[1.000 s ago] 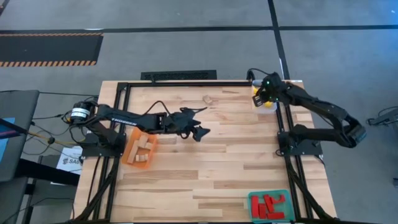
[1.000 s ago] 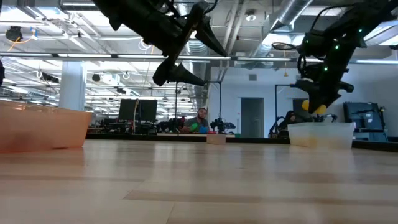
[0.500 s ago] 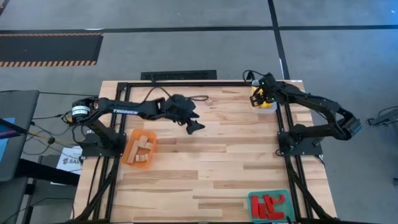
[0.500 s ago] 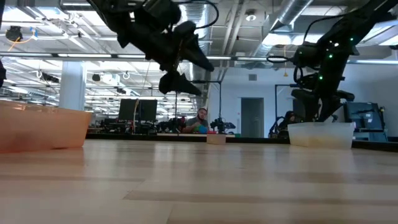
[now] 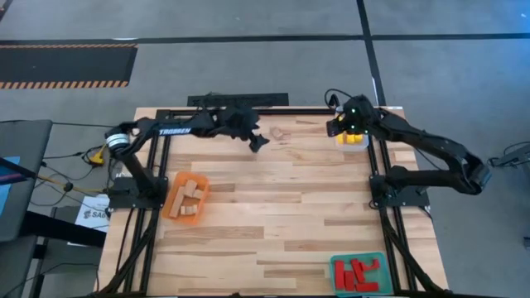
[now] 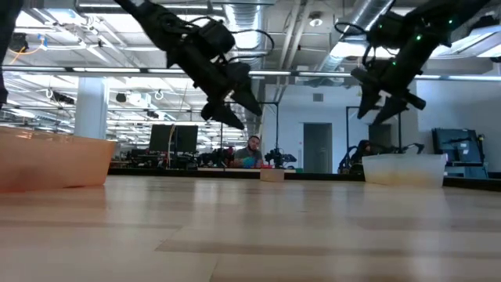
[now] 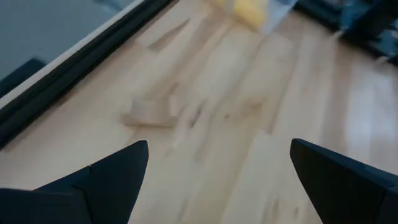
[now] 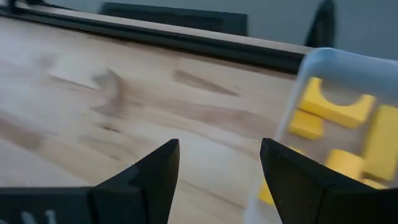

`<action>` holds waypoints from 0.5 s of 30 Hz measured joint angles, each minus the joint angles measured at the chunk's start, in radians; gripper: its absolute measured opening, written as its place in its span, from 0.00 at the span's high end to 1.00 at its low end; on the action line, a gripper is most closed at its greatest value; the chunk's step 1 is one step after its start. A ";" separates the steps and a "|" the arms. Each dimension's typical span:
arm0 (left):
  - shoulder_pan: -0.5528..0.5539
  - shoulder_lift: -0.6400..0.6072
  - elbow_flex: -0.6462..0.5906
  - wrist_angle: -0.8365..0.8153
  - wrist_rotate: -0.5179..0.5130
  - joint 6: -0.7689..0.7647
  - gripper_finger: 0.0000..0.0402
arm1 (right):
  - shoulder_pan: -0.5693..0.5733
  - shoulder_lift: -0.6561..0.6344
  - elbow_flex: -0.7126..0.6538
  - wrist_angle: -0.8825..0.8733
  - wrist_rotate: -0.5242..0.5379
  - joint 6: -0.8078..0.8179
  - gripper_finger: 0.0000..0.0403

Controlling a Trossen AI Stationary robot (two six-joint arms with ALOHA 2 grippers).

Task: Sort & place blocks by color
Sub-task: Put the brown block into the orange bin

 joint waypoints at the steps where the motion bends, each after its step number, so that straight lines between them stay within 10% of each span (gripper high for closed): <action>1: 0.010 0.026 0.046 -0.050 0.000 0.000 0.05 | 0.018 -0.007 0.000 0.005 -0.003 0.015 0.39; 7: 0.062 0.183 0.308 -0.326 -0.074 -0.076 0.05 | 0.143 -0.021 0.000 0.029 -0.007 0.080 0.39; 15: 0.129 0.209 0.371 -0.294 -0.084 -0.142 0.05 | 0.285 -0.007 0.000 0.049 0.001 0.112 0.39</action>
